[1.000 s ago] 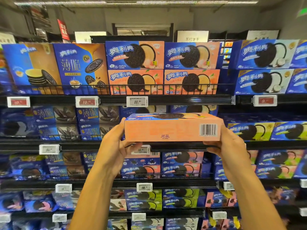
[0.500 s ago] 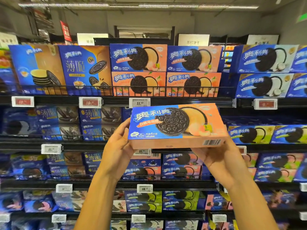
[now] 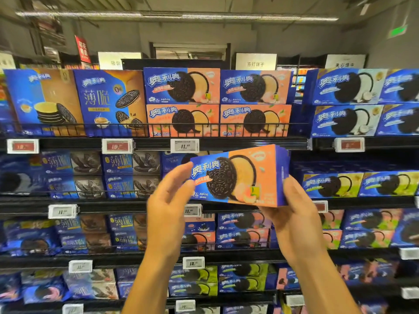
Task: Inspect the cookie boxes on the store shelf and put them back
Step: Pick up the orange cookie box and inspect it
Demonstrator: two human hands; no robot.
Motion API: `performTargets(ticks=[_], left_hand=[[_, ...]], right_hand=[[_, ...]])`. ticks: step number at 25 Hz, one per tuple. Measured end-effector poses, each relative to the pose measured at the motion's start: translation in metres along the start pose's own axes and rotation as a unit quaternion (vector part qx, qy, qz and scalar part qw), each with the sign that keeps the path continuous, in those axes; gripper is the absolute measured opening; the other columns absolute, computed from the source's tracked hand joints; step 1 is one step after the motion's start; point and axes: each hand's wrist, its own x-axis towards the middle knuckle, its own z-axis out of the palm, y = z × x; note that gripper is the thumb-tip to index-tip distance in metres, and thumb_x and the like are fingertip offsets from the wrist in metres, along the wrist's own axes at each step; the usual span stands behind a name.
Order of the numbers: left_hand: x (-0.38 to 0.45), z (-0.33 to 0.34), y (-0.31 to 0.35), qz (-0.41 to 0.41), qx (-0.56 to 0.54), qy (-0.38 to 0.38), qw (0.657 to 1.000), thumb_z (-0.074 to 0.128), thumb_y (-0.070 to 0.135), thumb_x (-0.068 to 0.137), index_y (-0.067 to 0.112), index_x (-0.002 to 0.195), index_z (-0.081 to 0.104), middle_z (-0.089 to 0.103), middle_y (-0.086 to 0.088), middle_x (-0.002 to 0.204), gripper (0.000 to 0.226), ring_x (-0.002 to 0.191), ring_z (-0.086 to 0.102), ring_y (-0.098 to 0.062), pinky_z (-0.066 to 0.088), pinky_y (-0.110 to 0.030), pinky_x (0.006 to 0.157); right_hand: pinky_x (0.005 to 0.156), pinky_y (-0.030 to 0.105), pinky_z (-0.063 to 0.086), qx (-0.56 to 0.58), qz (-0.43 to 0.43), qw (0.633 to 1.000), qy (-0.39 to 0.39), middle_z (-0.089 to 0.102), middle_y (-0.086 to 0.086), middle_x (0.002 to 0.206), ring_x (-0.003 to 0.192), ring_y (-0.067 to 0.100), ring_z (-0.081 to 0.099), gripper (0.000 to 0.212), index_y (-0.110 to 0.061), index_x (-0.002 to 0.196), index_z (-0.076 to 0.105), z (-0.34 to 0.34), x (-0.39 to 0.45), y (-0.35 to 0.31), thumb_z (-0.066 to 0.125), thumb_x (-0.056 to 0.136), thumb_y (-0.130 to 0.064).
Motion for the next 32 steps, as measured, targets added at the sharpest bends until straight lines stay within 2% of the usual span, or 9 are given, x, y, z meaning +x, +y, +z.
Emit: performTargets(ticks=[4, 8, 11, 14, 18, 21, 24, 27, 32], left_hand=[[-0.015, 0.029, 0.014, -0.017, -0.012, -0.235, 0.972, 0.059, 0.052, 0.091, 0.024, 0.145, 0.046, 0.061, 0.013, 0.136, 0.062, 0.125, 0.056, -0.001, 0.045, -0.011, 0.094], [-0.003, 0.017, 0.008, -0.041, -0.161, -0.172, 0.971, 0.059, 0.044, 0.093, 0.021, 0.134, 0.060, 0.065, -0.003, 0.133, 0.047, 0.122, 0.061, -0.018, 0.051, -0.028, 0.097], [0.007, 0.005, -0.007, -0.117, -0.300, -0.104, 0.941, 0.052, 0.047, 0.090, 0.015, 0.131, 0.063, 0.060, -0.017, 0.137, 0.053, 0.117, 0.061, -0.026, 0.046, -0.039, 0.098], [0.010, -0.003, -0.023, -0.134, -0.382, -0.076, 0.911, 0.046, 0.052, 0.092, 0.018, 0.128, 0.065, 0.062, -0.015, 0.135, 0.054, 0.114, 0.062, -0.029, 0.040, -0.048, 0.104], [0.009, -0.015, -0.038, -0.136, -0.457, -0.092, 0.874, 0.047, 0.055, 0.092, 0.024, 0.125, 0.068, 0.064, -0.008, 0.135, 0.050, 0.119, 0.062, -0.028, 0.034, -0.059, 0.111], [0.008, -0.021, -0.048, -0.154, -0.500, -0.099, 0.846, 0.031, 0.053, 0.100, 0.021, 0.131, 0.064, 0.061, -0.010, 0.138, 0.056, 0.122, 0.060, -0.033, 0.037, -0.062, 0.107], [0.010, -0.024, -0.052, -0.163, -0.500, -0.103, 0.844, 0.039, 0.052, 0.096, 0.019, 0.132, 0.062, 0.057, -0.012, 0.141, 0.054, 0.126, 0.056, -0.037, 0.040, -0.063, 0.106], [0.014, -0.026, -0.054, -0.165, -0.502, -0.117, 0.841, 0.052, 0.052, 0.086, 0.019, 0.133, 0.061, 0.056, -0.013, 0.142, 0.059, 0.127, 0.053, -0.038, 0.035, -0.061, 0.107], [0.014, -0.023, -0.059, -0.186, -0.505, -0.120, 0.834, 0.036, 0.057, 0.094, 0.018, 0.138, 0.058, 0.052, -0.013, 0.147, 0.063, 0.130, 0.052, -0.038, 0.039, -0.058, 0.106]], right_hand=[[0.094, 0.025, 0.055, -0.124, -0.100, 0.984, -0.076, 0.071, -0.008, 0.124, 0.117, 0.010, 0.066, 0.032, -0.035, 0.123, 0.069, 0.041, -0.021, 0.003, 0.057, 0.095, -0.044], [0.115, 0.022, 0.034, -0.200, -0.121, 0.957, -0.171, 0.048, -0.024, 0.149, 0.142, -0.005, 0.036, 0.044, -0.044, 0.144, 0.046, 0.059, -0.027, 0.011, 0.042, 0.100, -0.049], [0.113, 0.014, 0.032, -0.215, -0.104, 0.946, -0.221, 0.044, -0.031, 0.149, 0.140, -0.013, 0.031, 0.044, -0.041, 0.145, 0.045, 0.056, -0.022, 0.014, 0.043, 0.102, -0.042], [0.121, 0.037, 0.032, -0.255, -0.114, 0.951, -0.133, 0.045, -0.026, 0.150, 0.143, -0.005, 0.033, 0.044, -0.046, 0.142, 0.048, 0.042, -0.018, 0.021, 0.052, 0.099, -0.040], [0.120, 0.037, 0.029, -0.245, -0.136, 0.959, 0.049, 0.040, -0.024, 0.154, 0.141, -0.009, 0.032, 0.041, -0.063, 0.131, 0.043, 0.019, -0.008, 0.017, 0.058, 0.095, -0.051], [0.110, 0.036, 0.044, -0.138, -0.067, 0.988, 0.004, 0.053, -0.008, 0.148, 0.133, 0.006, 0.052, 0.055, -0.046, 0.135, 0.048, 0.011, 0.002, 0.013, 0.061, 0.082, -0.057], [0.085, 0.030, 0.059, -0.101, -0.064, 0.992, -0.037, 0.069, 0.003, 0.129, 0.110, 0.018, 0.069, 0.037, -0.041, 0.124, 0.064, 0.014, -0.002, 0.013, 0.059, 0.088, -0.042], [0.086, 0.028, 0.059, -0.111, -0.086, 0.990, -0.019, 0.070, 0.002, 0.125, 0.110, 0.021, 0.070, 0.030, -0.052, 0.110, 0.072, 0.017, -0.010, 0.015, 0.058, 0.089, -0.036], [0.098, 0.038, 0.054, -0.109, -0.097, 0.989, -0.012, 0.070, 0.000, 0.128, 0.120, 0.023, 0.066, 0.031, -0.044, 0.119, 0.070, 0.012, -0.012, 0.016, 0.058, 0.091, -0.037]])
